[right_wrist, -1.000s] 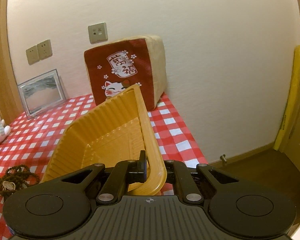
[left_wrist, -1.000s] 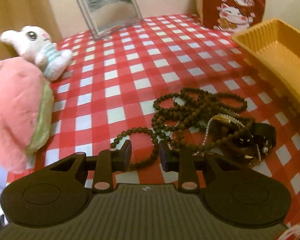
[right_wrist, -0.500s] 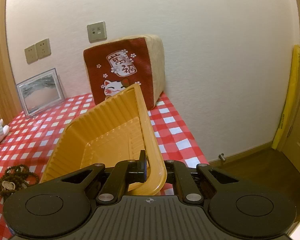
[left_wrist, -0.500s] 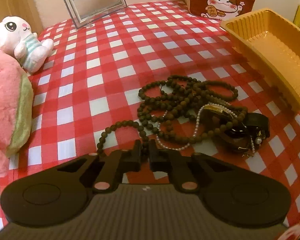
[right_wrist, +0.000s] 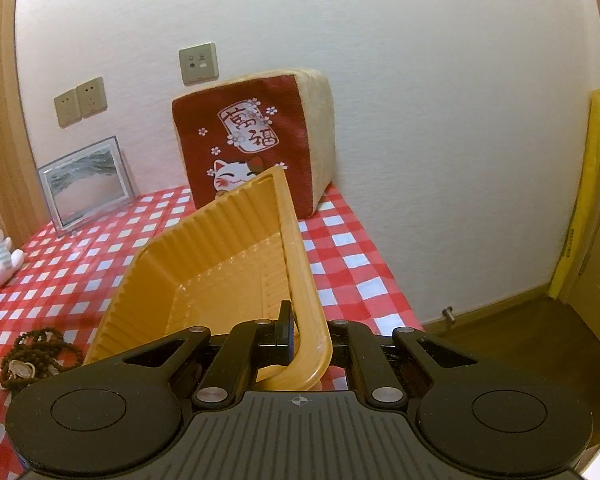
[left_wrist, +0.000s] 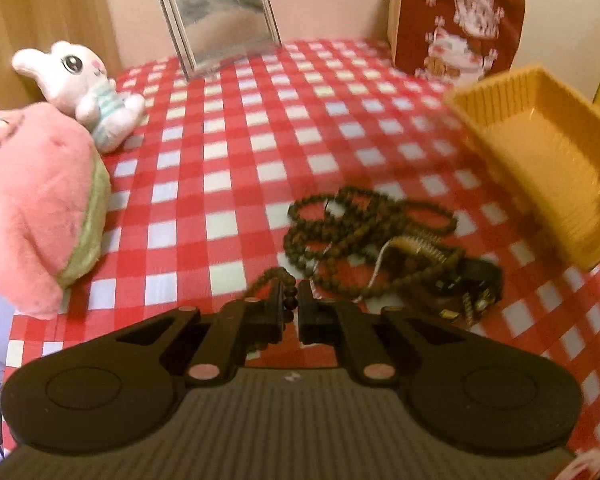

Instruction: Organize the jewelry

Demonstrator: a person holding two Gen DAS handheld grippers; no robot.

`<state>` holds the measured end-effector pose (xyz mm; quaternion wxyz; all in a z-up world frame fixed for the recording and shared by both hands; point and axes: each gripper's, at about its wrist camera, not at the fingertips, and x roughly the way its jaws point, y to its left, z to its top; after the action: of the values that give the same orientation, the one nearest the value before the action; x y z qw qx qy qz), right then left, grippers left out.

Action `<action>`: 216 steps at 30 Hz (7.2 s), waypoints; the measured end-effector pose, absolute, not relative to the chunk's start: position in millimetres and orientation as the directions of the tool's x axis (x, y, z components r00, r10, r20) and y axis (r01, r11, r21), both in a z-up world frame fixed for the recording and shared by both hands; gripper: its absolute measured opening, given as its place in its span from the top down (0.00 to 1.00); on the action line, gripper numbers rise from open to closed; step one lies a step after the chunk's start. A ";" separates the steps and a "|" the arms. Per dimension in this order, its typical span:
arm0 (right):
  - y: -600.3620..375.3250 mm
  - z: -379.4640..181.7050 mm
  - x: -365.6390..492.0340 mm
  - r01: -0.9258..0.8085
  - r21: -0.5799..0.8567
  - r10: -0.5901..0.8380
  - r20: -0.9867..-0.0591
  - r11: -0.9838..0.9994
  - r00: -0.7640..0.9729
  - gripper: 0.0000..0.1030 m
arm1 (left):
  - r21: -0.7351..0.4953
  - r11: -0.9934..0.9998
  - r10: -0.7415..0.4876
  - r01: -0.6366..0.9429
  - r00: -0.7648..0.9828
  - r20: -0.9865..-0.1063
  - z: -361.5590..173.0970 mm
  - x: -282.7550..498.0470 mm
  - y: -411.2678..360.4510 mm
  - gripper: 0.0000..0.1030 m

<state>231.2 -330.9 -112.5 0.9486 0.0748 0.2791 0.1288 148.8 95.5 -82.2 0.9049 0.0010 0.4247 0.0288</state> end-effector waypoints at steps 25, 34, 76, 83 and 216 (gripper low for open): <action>-326.7 -110.4 230.6 -0.228 0.199 0.300 -0.511 0.953 0.806 0.94 | -0.250 0.934 -0.357 0.256 0.714 -0.602 -30.7 202.1 -74.5 0.95; -328.8 -109.7 231.0 -0.232 0.202 0.305 -0.513 0.951 0.802 0.93 | -0.300 0.901 -0.434 0.314 0.670 -0.602 -51.5 226.1 -133.9 0.95; -329.5 -110.6 231.2 -0.231 0.200 0.303 -0.528 0.952 0.793 0.93 | -0.288 0.915 -0.063 -0.281 0.607 -0.792 -115.8 160.3 48.2 0.81; -329.8 -110.1 230.4 -0.233 0.200 0.304 -0.527 0.952 0.793 0.93 | -0.303 0.900 -0.067 -0.312 0.589 -0.806 -125.4 175.9 49.2 0.82; -336.9 -107.7 214.3 -0.187 0.177 0.255 -0.543 0.966 0.800 0.93 | -0.056 0.995 -0.098 0.088 0.614 -0.783 -81.4 200.6 52.3 0.94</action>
<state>214.3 -336.9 -107.7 0.9469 0.0574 0.2940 0.1167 200.6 52.3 -81.4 0.8983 -0.0062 0.4363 -0.0518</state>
